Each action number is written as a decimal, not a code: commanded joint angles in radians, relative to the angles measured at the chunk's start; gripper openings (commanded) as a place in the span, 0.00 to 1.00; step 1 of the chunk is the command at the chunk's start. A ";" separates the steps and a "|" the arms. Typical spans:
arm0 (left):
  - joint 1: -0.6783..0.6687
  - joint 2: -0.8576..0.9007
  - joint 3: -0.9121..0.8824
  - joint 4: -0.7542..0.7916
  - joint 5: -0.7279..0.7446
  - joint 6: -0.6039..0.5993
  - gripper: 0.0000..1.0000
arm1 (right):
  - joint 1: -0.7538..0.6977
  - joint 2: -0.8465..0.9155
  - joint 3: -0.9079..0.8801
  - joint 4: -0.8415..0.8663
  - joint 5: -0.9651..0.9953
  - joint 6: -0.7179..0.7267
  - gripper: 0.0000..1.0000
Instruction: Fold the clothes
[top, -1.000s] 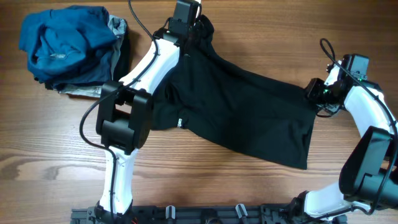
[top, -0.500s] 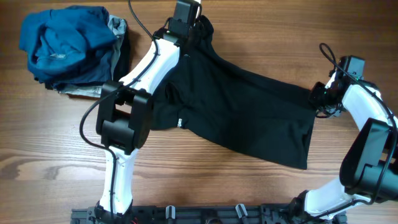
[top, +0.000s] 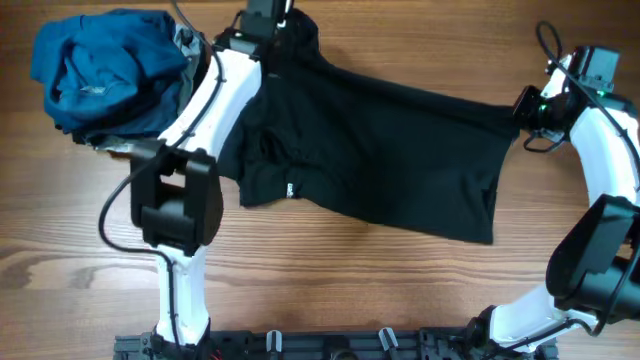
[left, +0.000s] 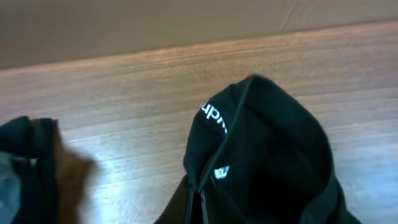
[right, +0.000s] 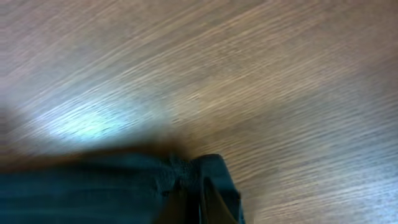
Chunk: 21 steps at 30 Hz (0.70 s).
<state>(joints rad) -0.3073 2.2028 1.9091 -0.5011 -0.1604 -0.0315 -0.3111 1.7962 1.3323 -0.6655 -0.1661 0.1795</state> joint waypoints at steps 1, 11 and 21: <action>0.004 -0.043 0.030 -0.012 -0.017 0.001 0.04 | -0.003 0.013 0.024 0.018 -0.072 -0.047 0.04; 0.025 -0.047 0.031 -0.100 -0.013 -0.002 0.06 | -0.005 0.013 0.147 -0.079 -0.119 -0.053 0.04; -0.006 -0.047 0.030 -0.087 0.007 -0.003 0.04 | -0.005 0.013 0.147 -0.175 -0.130 -0.084 0.04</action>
<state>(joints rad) -0.3168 2.1876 1.9182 -0.5953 -0.1635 -0.0353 -0.3111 1.7973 1.4597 -0.8448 -0.2813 0.1097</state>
